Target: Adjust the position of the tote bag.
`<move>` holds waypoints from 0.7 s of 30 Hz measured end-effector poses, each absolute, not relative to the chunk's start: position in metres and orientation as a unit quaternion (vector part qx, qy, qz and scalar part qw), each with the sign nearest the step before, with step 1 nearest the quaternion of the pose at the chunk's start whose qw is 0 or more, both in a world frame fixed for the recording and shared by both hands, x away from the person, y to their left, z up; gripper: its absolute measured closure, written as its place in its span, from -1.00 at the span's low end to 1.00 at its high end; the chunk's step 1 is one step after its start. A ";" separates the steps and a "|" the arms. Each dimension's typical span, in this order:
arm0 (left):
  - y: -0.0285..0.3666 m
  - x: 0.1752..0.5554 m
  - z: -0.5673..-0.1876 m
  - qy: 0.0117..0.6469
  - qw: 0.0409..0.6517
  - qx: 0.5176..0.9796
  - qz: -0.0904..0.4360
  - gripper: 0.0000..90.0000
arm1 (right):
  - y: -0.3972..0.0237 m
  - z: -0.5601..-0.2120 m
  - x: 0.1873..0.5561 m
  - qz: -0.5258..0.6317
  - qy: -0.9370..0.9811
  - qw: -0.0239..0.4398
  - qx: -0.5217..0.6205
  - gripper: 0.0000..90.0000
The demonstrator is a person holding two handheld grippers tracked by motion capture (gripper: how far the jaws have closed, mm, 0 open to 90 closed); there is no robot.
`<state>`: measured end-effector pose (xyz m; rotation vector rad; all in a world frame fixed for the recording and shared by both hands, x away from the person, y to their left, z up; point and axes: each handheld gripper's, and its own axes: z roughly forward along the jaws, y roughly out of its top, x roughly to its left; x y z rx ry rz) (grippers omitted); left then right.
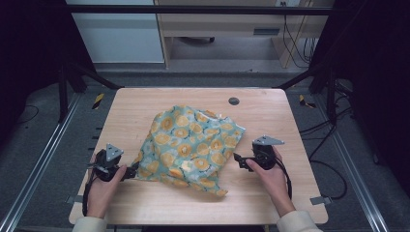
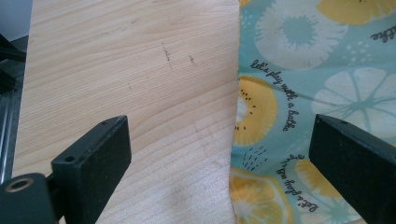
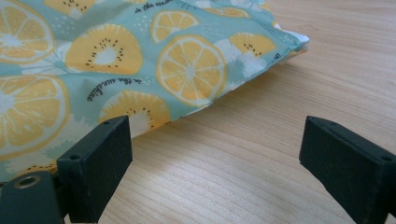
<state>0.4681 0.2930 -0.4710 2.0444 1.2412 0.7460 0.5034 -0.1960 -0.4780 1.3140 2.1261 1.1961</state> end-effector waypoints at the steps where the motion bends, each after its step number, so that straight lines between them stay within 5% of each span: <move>1: 0.293 0.468 -0.471 0.471 0.312 0.775 0.283 -0.87 | -0.197 -0.479 0.504 0.424 0.754 0.184 0.466 -0.78; 12: 0.293 0.467 -0.473 0.471 0.308 0.777 0.283 -0.87 | -0.198 -0.470 0.509 0.430 0.751 0.174 0.469 -0.73; 21: 0.292 0.467 -0.473 0.466 0.301 0.781 0.285 -0.87 | -0.197 -0.449 0.551 0.406 0.762 0.175 0.473 -0.75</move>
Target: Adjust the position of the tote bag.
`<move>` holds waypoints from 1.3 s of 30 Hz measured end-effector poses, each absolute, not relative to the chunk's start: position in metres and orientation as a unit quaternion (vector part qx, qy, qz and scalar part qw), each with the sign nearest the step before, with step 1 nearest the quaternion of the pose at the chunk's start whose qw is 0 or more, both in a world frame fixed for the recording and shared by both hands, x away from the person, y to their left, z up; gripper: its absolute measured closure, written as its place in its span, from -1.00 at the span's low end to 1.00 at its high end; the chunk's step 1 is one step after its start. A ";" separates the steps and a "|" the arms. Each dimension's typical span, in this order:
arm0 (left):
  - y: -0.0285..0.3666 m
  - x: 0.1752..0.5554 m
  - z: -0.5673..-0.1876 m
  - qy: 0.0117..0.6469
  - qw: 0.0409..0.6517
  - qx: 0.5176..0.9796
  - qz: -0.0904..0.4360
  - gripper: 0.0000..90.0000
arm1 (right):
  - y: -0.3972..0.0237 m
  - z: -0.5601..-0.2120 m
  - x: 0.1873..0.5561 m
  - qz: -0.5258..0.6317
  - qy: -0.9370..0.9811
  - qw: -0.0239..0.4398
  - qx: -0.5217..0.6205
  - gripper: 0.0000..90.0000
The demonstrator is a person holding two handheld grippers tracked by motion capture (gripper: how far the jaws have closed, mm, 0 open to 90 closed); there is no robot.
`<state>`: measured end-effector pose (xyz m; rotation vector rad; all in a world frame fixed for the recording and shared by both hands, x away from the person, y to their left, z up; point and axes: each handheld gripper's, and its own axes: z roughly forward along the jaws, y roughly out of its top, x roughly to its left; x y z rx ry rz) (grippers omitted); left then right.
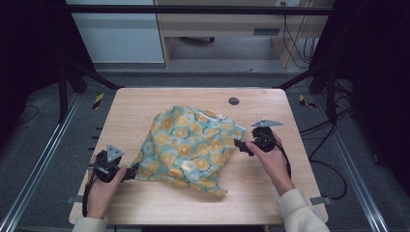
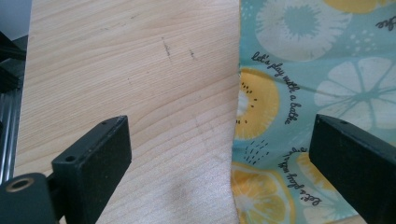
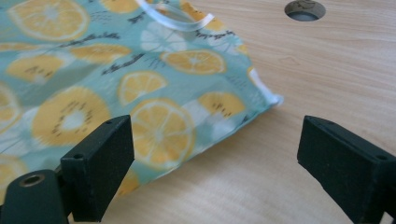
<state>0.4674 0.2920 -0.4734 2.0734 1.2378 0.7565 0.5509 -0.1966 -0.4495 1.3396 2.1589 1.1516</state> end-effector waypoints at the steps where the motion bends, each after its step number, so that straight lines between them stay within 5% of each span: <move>1: 0.291 0.468 -0.474 0.466 0.301 0.782 0.285 -0.87 | -0.196 -0.448 0.556 0.402 0.763 0.174 0.476 -0.75; 11: 0.286 0.469 -0.474 0.456 0.300 0.789 0.283 -0.87 | -0.186 -0.450 0.599 0.374 0.764 0.156 0.501 -0.75; 26: 0.285 0.469 -0.475 0.454 0.298 0.791 0.283 -0.87 | -0.178 -0.465 0.614 0.331 0.770 0.150 0.524 -0.71; 34: 0.284 0.469 -0.475 0.453 0.295 0.792 0.283 -0.87 | -0.174 -0.477 0.611 0.321 0.778 0.137 0.522 -0.48; 39: 0.284 0.469 -0.475 0.453 0.296 0.792 0.283 -0.87 | -0.171 -0.478 0.610 0.321 0.787 0.132 0.510 -0.08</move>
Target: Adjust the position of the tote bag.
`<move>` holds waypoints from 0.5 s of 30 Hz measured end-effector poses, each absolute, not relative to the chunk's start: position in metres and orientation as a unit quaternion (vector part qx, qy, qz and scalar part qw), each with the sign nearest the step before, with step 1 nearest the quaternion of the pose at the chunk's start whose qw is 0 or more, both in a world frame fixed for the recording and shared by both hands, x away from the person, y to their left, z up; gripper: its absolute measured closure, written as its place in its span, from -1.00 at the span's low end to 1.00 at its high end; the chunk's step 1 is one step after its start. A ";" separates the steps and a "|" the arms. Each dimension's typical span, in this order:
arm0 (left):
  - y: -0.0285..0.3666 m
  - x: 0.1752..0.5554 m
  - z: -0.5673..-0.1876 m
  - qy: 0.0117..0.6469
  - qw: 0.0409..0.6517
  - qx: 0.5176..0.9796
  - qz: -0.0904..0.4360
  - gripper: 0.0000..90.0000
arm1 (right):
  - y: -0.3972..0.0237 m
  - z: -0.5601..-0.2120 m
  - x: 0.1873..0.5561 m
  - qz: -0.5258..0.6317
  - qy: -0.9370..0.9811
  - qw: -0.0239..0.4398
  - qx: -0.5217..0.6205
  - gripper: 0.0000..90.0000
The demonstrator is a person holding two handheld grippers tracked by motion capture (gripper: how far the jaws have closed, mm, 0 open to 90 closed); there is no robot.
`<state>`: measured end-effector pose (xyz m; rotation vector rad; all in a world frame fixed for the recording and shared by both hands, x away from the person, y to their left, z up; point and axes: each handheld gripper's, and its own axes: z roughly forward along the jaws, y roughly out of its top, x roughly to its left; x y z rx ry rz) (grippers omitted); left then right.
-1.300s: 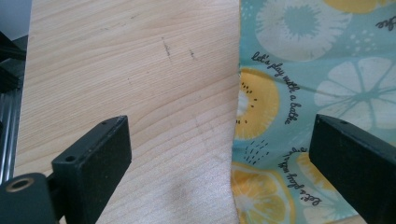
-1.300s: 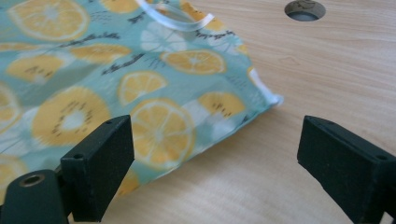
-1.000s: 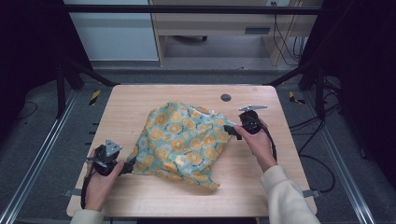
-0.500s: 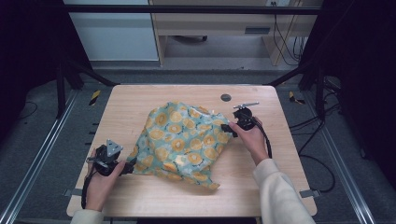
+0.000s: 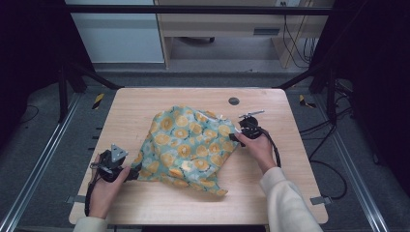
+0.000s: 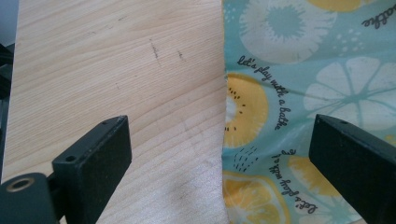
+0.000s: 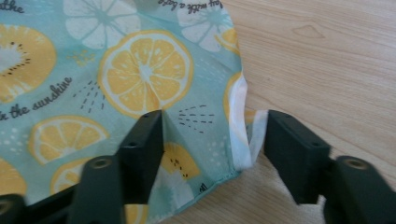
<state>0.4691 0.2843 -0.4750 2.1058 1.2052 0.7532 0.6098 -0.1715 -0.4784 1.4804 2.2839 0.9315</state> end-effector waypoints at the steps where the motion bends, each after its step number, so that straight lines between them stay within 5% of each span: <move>1: 0.284 0.469 -0.475 0.453 0.296 0.792 0.283 -0.87 | -0.171 -0.478 0.610 0.321 0.788 0.131 0.509 0.02; 9: 0.285 0.469 -0.475 0.454 0.299 0.790 0.283 -0.87 | -0.166 -0.475 0.605 0.335 0.793 0.128 0.492 0.78; 15: 0.286 0.470 -0.471 0.453 0.311 0.788 0.276 -0.86 | -0.162 -0.458 0.595 0.379 0.783 0.158 0.467 0.96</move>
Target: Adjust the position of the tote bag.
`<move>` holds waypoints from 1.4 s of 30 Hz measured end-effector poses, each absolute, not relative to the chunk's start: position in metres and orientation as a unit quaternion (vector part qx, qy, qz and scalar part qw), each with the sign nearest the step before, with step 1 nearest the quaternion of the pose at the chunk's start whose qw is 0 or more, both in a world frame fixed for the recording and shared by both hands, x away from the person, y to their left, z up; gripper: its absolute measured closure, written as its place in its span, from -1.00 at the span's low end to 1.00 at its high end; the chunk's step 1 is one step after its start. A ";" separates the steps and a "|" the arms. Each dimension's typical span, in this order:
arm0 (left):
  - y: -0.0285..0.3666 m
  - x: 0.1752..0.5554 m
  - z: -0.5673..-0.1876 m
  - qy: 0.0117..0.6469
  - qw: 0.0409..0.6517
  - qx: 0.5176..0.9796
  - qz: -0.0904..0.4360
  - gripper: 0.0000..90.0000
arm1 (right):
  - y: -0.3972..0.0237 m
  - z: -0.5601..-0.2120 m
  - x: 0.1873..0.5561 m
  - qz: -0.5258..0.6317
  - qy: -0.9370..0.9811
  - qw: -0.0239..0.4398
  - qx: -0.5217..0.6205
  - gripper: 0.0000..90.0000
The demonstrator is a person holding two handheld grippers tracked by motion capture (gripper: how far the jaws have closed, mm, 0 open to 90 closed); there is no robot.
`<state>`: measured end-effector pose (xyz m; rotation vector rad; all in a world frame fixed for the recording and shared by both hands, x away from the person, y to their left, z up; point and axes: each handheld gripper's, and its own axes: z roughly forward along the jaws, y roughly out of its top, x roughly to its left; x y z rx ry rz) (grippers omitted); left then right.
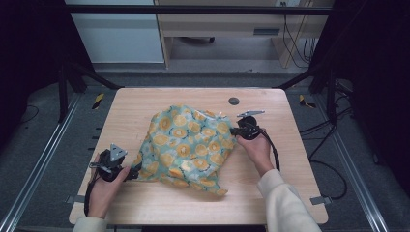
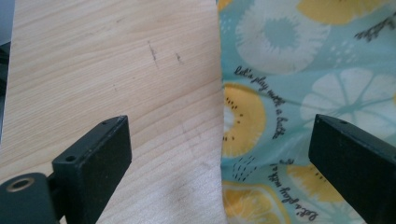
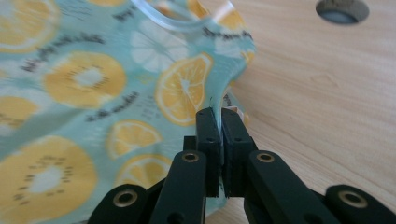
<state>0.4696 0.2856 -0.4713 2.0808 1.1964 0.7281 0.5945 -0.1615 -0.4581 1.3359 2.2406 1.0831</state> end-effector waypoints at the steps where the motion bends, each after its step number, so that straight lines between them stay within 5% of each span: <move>1: 0.285 0.470 -0.470 0.454 0.316 0.787 0.273 -0.86 | -0.161 -0.454 0.591 0.386 0.783 0.160 0.462 0.96; 23: 0.251 0.531 -0.390 0.435 0.391 0.776 0.236 -0.85 | -0.137 -0.417 0.550 0.438 0.809 0.158 0.359 0.97; 42: 0.223 0.582 -0.407 0.457 0.369 0.790 0.176 -0.85 | -0.131 -0.414 0.549 0.437 0.815 0.155 0.348 0.96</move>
